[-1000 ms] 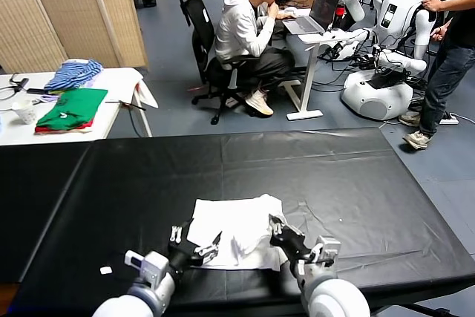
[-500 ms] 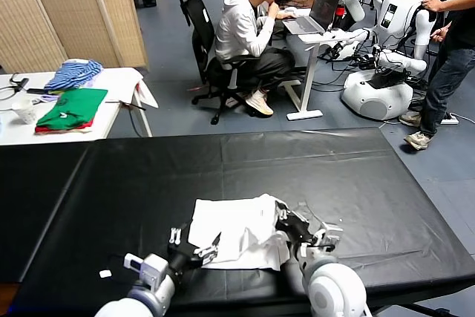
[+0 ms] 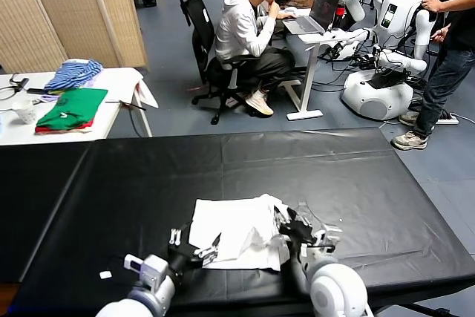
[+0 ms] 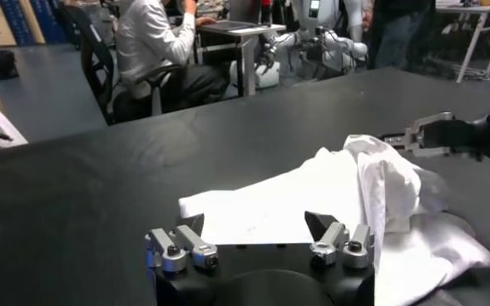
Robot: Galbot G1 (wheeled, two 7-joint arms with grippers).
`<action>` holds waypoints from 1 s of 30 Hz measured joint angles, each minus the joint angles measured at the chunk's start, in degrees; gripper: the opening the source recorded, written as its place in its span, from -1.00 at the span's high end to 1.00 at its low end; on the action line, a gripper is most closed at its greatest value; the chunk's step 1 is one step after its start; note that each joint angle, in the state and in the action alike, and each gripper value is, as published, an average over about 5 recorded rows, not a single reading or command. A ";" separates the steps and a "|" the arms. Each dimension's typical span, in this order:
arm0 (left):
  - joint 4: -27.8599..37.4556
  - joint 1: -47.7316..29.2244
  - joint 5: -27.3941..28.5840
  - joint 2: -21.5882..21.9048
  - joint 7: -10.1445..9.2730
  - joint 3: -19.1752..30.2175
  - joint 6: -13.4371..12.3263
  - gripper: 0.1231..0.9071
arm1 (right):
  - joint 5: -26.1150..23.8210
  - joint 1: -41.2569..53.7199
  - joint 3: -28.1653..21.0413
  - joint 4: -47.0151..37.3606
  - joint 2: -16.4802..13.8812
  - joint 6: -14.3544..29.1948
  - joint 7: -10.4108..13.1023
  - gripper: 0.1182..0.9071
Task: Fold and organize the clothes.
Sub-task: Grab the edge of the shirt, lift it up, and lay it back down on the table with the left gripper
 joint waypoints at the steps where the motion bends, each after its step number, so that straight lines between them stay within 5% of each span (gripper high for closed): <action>1: -0.07 0.00 0.01 -0.05 0.00 0.02 0.00 -1.00 | -1.05 -1.16 -0.10 1.36 -0.16 0.05 -0.38 -1.00; 10: -0.48 0.39 0.30 -0.62 -0.03 0.24 -0.09 -1.00 | -7.55 -10.45 -2.17 7.90 -0.73 0.94 -1.47 -1.00; 30: 0.26 0.94 0.36 -1.42 -0.49 0.40 -0.11 -1.00 | -7.97 -11.27 -4.16 3.67 -0.79 1.80 -1.19 -0.95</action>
